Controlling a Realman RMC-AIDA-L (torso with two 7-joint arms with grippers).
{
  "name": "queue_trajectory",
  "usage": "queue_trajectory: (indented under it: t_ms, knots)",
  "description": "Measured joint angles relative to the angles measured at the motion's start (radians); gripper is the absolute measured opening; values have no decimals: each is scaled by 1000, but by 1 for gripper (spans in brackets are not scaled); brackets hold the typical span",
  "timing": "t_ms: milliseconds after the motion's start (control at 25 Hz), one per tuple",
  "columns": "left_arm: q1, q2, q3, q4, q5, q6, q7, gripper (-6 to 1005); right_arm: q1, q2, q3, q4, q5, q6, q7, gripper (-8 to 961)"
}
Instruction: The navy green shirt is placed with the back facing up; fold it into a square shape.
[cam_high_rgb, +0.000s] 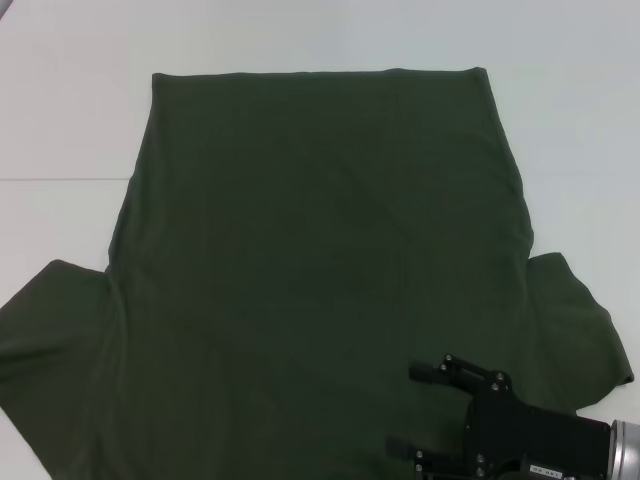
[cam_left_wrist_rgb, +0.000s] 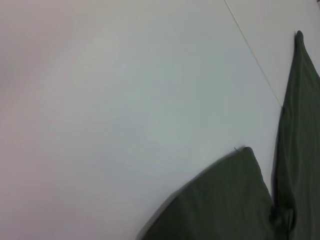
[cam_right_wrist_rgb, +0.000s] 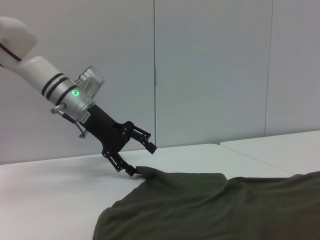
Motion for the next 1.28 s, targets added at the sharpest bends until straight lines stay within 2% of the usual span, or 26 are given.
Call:
queue_trajectory:
  t_ms: [880,1280]
  knots:
    - [-31,-2,0,-26,1,-67,0,951,4,0,0,-1,2,0,1,897]
    - [-48,-14,2,-27,-2,-95,9,922,7,0,0,0,2,2,0,897]
